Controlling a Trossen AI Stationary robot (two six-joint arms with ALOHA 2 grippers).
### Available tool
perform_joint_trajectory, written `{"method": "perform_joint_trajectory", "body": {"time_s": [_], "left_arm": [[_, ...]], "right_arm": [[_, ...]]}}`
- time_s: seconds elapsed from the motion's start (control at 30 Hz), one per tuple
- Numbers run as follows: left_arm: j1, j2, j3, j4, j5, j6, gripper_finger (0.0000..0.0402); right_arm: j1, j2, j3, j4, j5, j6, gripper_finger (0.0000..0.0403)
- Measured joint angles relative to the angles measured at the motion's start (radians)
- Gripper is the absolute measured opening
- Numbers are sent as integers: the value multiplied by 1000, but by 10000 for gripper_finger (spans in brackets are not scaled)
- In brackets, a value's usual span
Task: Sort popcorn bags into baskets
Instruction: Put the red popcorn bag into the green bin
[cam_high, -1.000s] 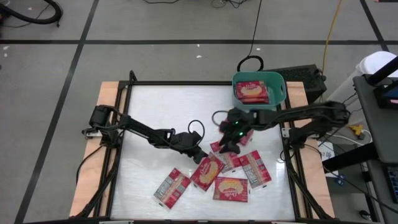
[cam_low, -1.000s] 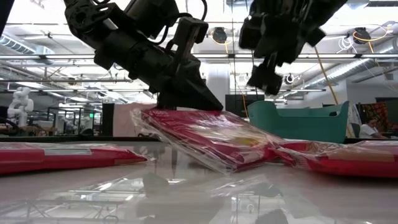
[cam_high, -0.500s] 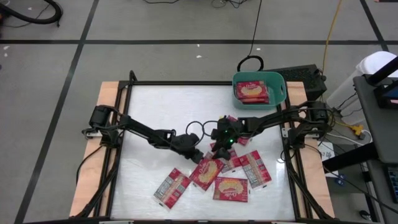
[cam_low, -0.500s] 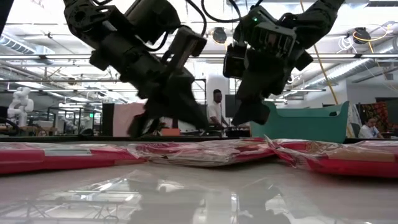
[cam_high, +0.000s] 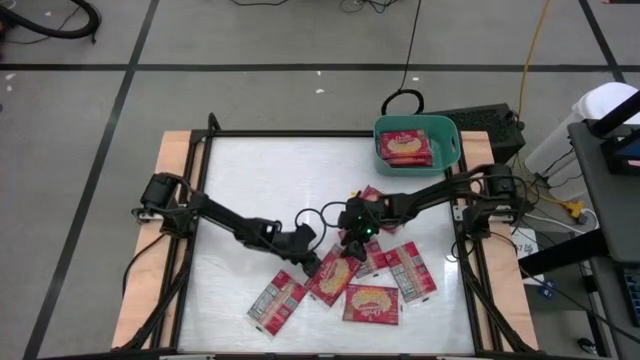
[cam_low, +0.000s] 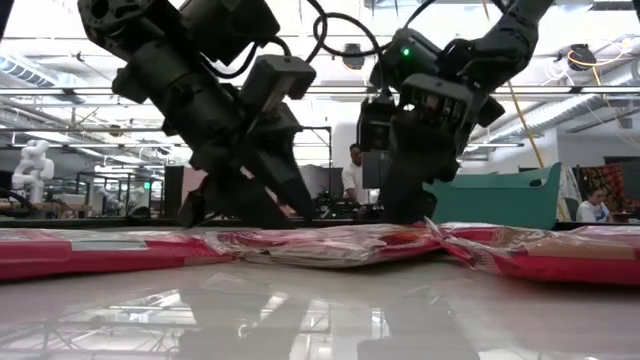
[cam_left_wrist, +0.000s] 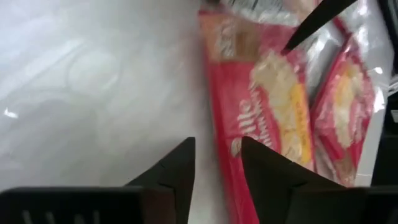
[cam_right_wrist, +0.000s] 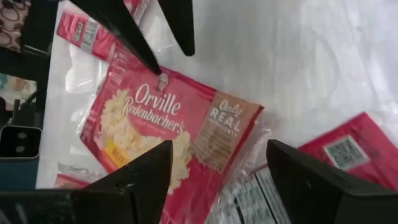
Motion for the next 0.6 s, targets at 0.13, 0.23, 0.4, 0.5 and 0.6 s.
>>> {"method": "perform_joint_trajectory", "body": {"time_s": [0.13,0.23,0.4,0.5,0.6], "left_arm": [[14,0,0,12,4,28,140],[25,8,0,26,5,40,140],[43,11,0,58,8,88,139],[57,11,0,60,11,112,125],[73,11,0,71,13,103,102]], "right_arm": [[0,36,1,41,-10,2,254],[-1,51,2,63,-29,1,254],[11,60,2,75,-21,-30,234],[26,63,2,72,7,-58,190],[40,63,2,65,58,-69,127]]}}
